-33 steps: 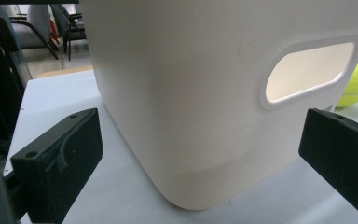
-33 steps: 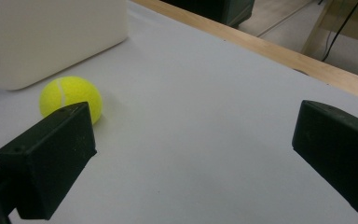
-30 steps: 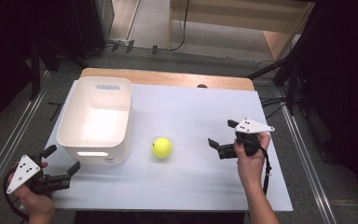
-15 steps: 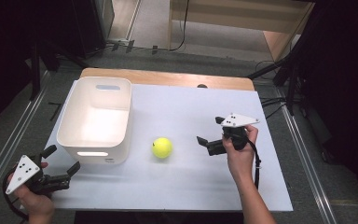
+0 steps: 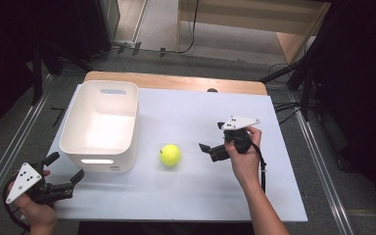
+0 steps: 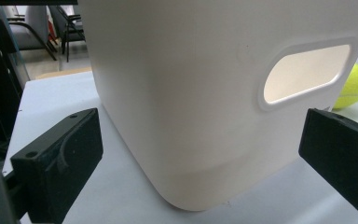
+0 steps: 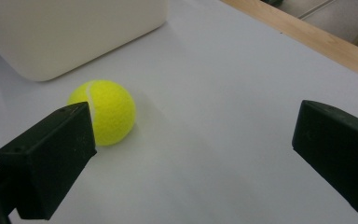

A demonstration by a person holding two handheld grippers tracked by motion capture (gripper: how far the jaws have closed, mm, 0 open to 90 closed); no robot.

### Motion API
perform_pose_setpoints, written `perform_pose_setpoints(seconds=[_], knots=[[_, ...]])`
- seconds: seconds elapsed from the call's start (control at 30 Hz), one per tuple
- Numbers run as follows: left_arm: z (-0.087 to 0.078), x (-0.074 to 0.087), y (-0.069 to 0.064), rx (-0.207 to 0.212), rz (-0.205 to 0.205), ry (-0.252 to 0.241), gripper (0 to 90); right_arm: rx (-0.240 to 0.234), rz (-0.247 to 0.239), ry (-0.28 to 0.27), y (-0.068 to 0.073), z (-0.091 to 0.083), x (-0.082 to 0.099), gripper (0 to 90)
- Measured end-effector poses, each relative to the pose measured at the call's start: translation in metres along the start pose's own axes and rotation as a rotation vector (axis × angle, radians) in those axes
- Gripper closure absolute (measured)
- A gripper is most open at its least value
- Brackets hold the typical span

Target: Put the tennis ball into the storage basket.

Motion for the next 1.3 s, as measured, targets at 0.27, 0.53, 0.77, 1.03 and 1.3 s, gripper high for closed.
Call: perform_pose_setpoints(seconds=[0.27,0.53,0.77,1.03,1.3], knots=[[0.0,0.0,0.0,0.002,0.0,0.0,0.0,-0.017,-0.008,0.041,0.004,0.014,-0.005,0.0],[0.0,0.0,0.0,0.002,0.0,0.002,0.0,-0.03,-0.02,0.064,0.007,0.024,-0.009,0.0],[0.0,0.0,0.0,0.002,-0.002,0.001,0.0,-0.054,-0.032,0.093,0.011,0.035,-0.012,0.0],[0.0,0.0,0.0,0.003,-0.002,0.001,0.0,-0.093,-0.046,0.142,0.019,0.05,-0.013,0.0],[0.0,0.0,0.0,0.005,-0.002,-0.001,0.0,-0.117,-0.057,0.17,0.023,0.06,-0.014,0.0]])
Point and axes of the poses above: each handheld gripper's, and its own axes: z roughly forward along the jaws, x roughly out of its underside, y roughly to its left, the point moved 4 cm from there along z, roughly forward along the jaws, and after that the axes turned 4 degrees about -x, right-handed, at the moved point
